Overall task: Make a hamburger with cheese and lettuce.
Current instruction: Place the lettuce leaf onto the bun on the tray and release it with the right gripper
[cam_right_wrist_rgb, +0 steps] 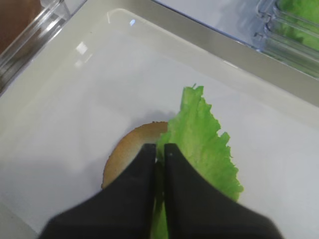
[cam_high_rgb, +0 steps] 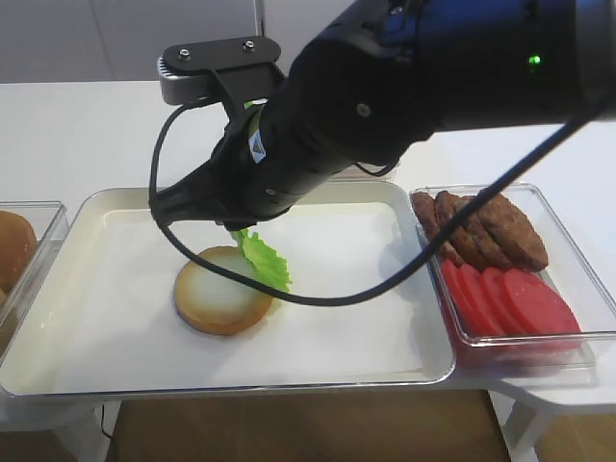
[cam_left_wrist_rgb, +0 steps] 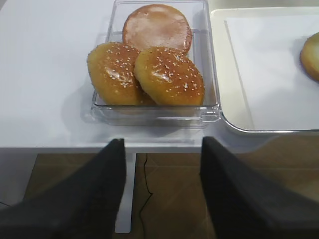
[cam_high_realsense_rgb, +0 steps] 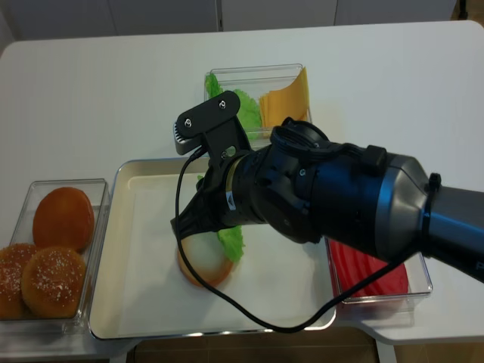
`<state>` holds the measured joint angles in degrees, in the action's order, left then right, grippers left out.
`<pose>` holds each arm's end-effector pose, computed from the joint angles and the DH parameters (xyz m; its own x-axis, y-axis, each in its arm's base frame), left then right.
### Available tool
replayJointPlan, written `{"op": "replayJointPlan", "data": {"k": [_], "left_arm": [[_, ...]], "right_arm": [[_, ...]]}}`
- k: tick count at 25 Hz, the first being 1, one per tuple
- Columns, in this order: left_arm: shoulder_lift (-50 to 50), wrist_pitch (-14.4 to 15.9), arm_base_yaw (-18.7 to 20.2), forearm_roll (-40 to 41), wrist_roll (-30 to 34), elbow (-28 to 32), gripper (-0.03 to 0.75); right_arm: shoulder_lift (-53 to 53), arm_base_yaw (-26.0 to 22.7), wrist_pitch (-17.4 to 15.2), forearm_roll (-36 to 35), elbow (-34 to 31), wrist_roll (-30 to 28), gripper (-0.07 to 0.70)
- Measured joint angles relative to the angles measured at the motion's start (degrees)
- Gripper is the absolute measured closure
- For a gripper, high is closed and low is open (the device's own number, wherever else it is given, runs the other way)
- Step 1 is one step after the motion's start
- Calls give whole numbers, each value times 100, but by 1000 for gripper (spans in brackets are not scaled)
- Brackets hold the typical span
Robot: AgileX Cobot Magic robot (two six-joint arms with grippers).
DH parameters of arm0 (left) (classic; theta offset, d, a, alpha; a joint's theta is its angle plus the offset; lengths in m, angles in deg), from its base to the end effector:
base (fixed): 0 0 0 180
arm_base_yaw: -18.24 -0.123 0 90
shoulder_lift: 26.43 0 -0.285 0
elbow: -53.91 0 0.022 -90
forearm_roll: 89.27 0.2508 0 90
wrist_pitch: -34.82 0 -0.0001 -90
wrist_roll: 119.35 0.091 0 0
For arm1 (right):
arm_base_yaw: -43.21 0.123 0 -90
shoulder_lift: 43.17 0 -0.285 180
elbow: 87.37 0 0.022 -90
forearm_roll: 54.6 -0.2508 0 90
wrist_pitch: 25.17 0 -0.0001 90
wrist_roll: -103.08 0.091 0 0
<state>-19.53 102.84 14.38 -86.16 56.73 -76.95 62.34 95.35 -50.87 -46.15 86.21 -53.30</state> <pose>-0.0122 0.0038 0.2646 -0.5525 -0.0854 -0.8291 -0.1355 0.9907 -0.0117 0.2369 0.2953 0.2575 -0.6440 -0.3804 -0.6638 -0.6075 0.7816 0.1415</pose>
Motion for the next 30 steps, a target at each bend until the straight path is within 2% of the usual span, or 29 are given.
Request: {"op": "replayJointPlan", "data": {"k": [16,23,30], "left_arm": [[0,0,0,0,0,0,354],[0,0,0,0,0,0,354],[0,0,0,0,0,0,354]], "right_arm": [[108,0,26,-399,0,11,596],[108,0,30,-534,0,11,475],[108,0,43,-635,0,11,454]]}}
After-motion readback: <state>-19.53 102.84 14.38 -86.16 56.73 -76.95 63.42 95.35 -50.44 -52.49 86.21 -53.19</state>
